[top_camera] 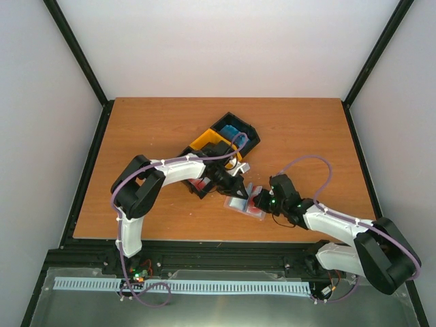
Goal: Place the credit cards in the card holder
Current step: Turn over the card slot in the card holder.
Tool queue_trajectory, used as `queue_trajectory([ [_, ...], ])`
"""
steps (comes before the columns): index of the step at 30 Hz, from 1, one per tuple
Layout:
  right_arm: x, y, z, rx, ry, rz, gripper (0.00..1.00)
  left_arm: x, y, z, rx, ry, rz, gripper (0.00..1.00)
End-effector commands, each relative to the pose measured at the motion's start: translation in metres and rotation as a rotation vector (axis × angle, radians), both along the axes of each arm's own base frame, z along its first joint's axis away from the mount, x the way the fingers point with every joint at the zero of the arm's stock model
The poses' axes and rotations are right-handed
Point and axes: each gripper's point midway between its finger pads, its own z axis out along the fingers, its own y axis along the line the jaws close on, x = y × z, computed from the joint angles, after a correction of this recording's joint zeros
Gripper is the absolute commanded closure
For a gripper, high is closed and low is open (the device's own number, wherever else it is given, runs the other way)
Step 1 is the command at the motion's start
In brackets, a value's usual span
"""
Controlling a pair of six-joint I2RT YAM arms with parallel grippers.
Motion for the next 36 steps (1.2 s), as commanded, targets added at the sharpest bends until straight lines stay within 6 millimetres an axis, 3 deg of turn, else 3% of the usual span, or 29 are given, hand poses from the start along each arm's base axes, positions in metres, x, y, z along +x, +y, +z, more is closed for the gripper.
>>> queue_trajectory([
  [1,0.002,-0.003,0.007,0.004,-0.035,-0.024,0.97,-0.002,-0.007,0.017,-0.064,0.013,-0.003,0.99],
  [14,-0.009,-0.041,0.028,-0.095,-0.079,-0.124,0.97,-0.003,-0.012,0.015,-0.086,0.056,0.012,1.0],
  [25,-0.011,-0.023,0.072,0.081,-0.2,-0.067,0.97,-0.006,-0.016,0.014,-0.102,0.1,0.015,0.99],
  [36,-0.006,-0.03,0.076,0.082,-0.198,-0.135,0.97,-0.019,-0.026,0.001,-0.061,0.085,-0.05,0.91],
])
